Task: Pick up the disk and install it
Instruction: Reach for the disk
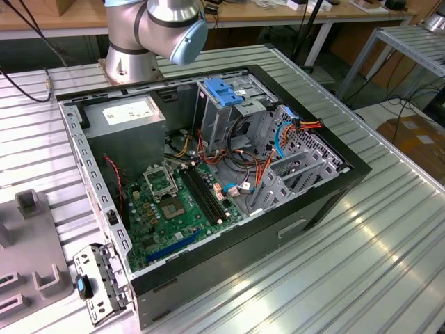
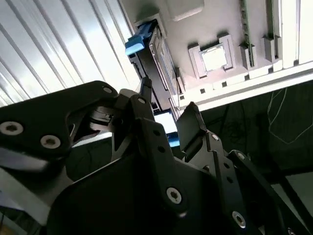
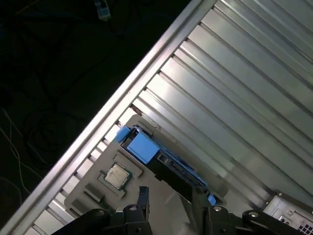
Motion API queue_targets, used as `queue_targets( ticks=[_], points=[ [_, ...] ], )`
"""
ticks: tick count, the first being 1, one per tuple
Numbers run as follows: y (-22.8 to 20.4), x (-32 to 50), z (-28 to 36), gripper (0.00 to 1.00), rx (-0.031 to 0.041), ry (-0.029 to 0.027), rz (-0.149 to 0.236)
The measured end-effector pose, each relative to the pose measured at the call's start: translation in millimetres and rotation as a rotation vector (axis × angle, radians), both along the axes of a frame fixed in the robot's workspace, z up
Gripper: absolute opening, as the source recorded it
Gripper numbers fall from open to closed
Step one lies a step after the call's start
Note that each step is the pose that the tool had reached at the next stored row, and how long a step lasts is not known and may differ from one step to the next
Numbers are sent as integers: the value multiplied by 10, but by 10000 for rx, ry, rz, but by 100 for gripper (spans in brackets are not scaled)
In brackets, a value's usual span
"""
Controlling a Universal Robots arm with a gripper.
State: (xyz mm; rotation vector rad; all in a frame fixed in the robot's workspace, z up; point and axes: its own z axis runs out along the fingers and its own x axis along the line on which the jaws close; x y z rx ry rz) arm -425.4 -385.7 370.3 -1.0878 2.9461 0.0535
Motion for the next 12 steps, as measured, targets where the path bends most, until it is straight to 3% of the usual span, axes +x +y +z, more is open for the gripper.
queue_targets(
  ticks=[4,6,12],
  points=[
    [0,38,0,48,0,0,992],
    [0,69,0,48,0,-1,1810],
    [0,110,0,48,0,0,2954]
  ],
)
